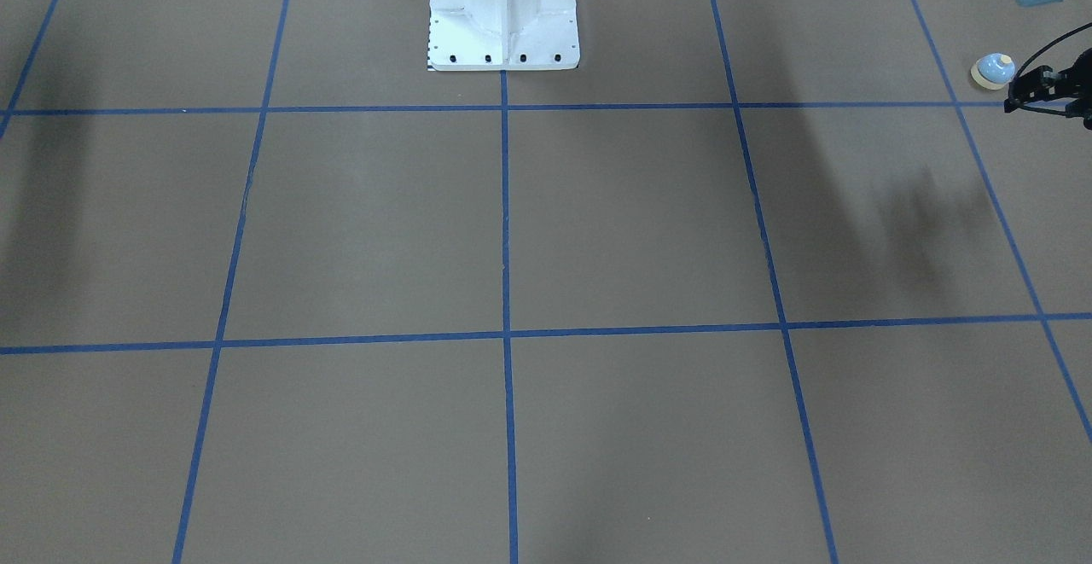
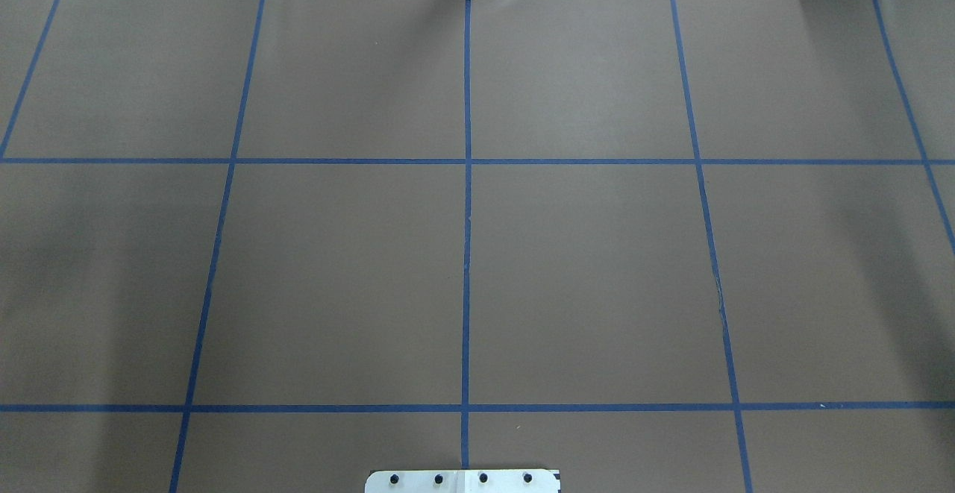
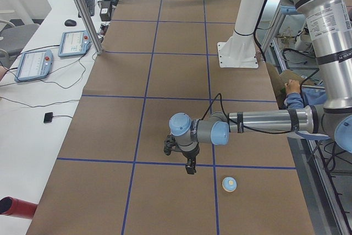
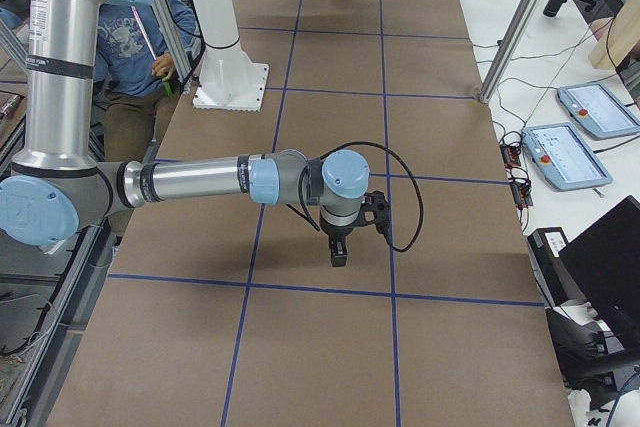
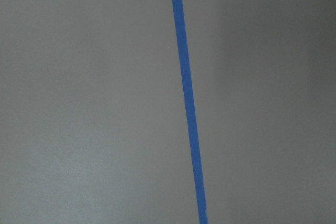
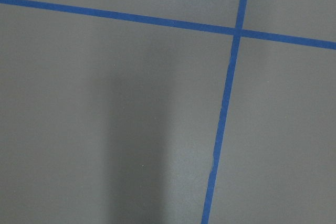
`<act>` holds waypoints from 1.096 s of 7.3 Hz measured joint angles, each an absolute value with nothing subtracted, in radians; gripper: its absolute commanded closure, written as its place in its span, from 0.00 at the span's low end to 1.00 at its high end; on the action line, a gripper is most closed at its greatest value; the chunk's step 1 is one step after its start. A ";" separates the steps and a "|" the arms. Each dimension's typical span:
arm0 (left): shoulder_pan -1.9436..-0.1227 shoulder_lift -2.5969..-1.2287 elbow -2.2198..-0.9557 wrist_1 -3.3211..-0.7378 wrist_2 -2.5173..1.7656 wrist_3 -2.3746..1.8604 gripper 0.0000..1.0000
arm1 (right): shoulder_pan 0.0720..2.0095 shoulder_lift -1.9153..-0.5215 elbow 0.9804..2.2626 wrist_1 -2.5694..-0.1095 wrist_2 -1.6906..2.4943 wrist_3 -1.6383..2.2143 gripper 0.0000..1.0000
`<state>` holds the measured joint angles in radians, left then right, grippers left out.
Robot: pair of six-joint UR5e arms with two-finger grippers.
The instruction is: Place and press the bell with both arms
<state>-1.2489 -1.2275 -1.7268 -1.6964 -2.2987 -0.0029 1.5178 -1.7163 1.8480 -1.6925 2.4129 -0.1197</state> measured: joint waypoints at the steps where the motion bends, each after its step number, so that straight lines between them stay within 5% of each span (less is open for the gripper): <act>1: -1.233 -1.206 -1.693 -1.711 -2.296 0.050 0.00 | 1.512 -1.715 1.849 -1.688 2.413 -0.120 0.00; 8: -1.184 -1.121 -1.593 -1.730 -2.355 0.087 0.00 | 1.483 -1.700 1.857 -1.684 2.411 -0.120 0.00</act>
<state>-1.1839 -1.1209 -1.5929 -1.7297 -2.3551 0.0874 1.4829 -1.7000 1.8573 -1.6843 2.4114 -0.1196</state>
